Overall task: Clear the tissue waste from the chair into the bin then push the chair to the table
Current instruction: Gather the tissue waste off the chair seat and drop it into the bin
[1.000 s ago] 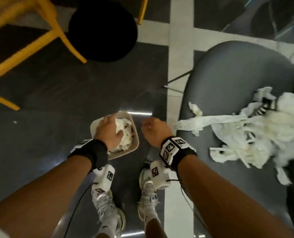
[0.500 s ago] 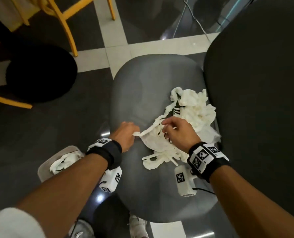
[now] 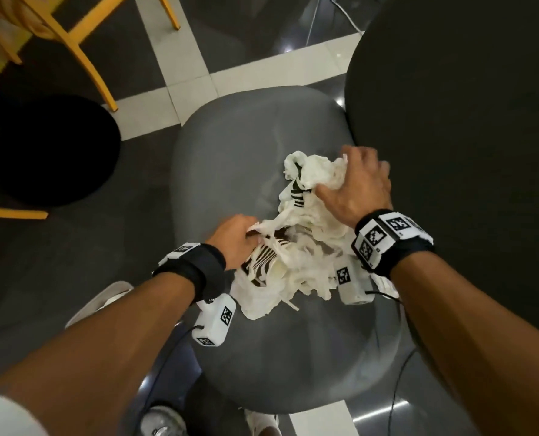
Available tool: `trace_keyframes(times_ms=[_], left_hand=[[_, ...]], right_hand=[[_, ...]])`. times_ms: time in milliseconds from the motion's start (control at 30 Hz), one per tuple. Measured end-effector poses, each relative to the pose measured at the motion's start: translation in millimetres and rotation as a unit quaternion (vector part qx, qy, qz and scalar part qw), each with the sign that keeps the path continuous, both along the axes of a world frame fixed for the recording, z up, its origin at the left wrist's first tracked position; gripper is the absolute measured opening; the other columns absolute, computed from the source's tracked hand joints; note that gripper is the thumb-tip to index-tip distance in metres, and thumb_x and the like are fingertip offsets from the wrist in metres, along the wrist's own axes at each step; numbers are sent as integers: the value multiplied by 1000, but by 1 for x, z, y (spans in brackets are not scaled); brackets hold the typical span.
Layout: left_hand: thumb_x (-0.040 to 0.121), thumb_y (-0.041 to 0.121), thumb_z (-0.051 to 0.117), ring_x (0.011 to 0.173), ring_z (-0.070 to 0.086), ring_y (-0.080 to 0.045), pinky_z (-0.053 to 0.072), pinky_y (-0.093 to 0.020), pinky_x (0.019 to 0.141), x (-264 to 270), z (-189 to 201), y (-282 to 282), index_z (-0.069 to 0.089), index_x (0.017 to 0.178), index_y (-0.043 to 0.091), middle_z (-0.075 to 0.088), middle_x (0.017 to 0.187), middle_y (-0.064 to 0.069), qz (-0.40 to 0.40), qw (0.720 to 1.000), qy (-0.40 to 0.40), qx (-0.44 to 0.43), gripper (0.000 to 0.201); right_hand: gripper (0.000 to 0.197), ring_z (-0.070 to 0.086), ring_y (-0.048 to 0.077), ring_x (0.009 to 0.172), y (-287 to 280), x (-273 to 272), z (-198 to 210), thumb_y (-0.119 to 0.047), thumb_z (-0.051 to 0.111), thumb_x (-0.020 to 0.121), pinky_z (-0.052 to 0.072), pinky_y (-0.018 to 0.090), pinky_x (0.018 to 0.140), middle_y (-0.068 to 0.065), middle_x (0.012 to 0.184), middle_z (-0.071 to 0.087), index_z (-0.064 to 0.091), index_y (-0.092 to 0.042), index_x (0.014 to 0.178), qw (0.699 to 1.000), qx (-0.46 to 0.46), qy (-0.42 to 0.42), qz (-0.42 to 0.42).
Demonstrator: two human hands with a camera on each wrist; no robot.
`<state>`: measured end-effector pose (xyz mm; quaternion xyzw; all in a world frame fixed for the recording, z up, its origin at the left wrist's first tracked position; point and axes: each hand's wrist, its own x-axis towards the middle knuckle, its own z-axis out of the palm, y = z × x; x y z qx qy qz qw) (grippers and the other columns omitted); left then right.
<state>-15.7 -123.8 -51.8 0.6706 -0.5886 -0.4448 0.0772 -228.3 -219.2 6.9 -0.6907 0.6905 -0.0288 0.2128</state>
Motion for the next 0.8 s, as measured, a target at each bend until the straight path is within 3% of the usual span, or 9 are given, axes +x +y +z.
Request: trace_keyframes(times_ms=[100, 200, 300, 367, 400, 467, 567, 700, 800], left_hand=[[96, 8, 52, 70, 56, -22, 39, -28, 63, 15, 13, -2, 62, 92, 13, 62, 77, -5, 23, 1000, -14, -14, 12], [96, 11, 46, 73, 61, -27, 45, -34, 63, 25, 22, -3, 56, 103, 17, 65, 83, -8, 95, 995, 2, -17, 13], [93, 20, 53, 75, 62, -22, 46, -30, 64, 29, 28, 7, 52, 119, 26, 63, 80, 0, 154, 987, 49, -3, 26], [87, 33, 68, 78, 59, -8, 44, -20, 68, 23, 30, 21, 44, 135, 34, 59, 88, 8, 113, 990, 77, 18, 53], [82, 40, 75, 90, 60, -7, 47, -19, 78, 19, 28, 28, 39, 142, 36, 59, 104, 8, 77, 994, 80, 25, 70], [70, 50, 82, 119, 55, -17, 45, -29, 98, 8, 19, 40, 27, 150, 41, 50, 132, 1, -2, 998, 50, 27, 97], [55, 62, 82, 111, 53, -26, 50, -36, 91, -10, 1, 47, 17, 148, 48, 37, 124, 0, -67, 996, -42, 29, 114], [53, 56, 86, 104, 53, -28, 54, -39, 88, -31, -12, 45, 31, 141, 28, 30, 127, -4, -23, 994, -97, 34, 107], [68, 43, 76, 106, 58, -28, 52, -38, 85, -35, -11, 39, 40, 130, 20, 44, 126, -4, 16, 997, -74, 28, 75]], right_hand=[[91, 46, 36, 134, -11, 6, -2, -52, 73, 77, 41, 51, 106, 6, 150, 44, 24, -36, 152, 995, 93, 42, 12], [43, 62, 37, 110, -11, 9, -2, -36, 60, 88, 52, 44, 86, 9, 123, 65, 52, -35, 130, 995, 70, 56, 48], [34, 61, 40, 105, -7, 14, 9, -35, 55, 91, 51, 46, 84, 14, 117, 61, 55, -25, 123, 998, -1, 40, 47], [36, 61, 39, 106, -4, 19, 16, -37, 56, 90, 50, 46, 86, 14, 117, 61, 55, -22, 123, 999, -13, 18, 41], [36, 61, 38, 106, -2, 22, 19, -38, 57, 89, 51, 45, 87, 13, 115, 63, 57, -22, 121, 999, -8, 3, 40], [35, 63, 36, 100, 4, 27, 26, -40, 57, 86, 54, 44, 87, 11, 108, 68, 61, -19, 114, 999, 2, -31, 42], [29, 64, 32, 90, 11, 27, 31, -41, 57, 82, 55, 44, 84, 6, 95, 70, 63, -19, 99, 997, -6, -67, 26], [22, 63, 26, 86, 13, 16, 36, -37, 57, 82, 50, 34, 76, -1, 91, 68, 63, -22, 96, 996, -10, -92, 10], [27, 60, 23, 83, 14, 10, 38, -36, 58, 83, 46, 31, 73, 1, 91, 68, 64, -15, 99, 995, -19, -99, 1]])
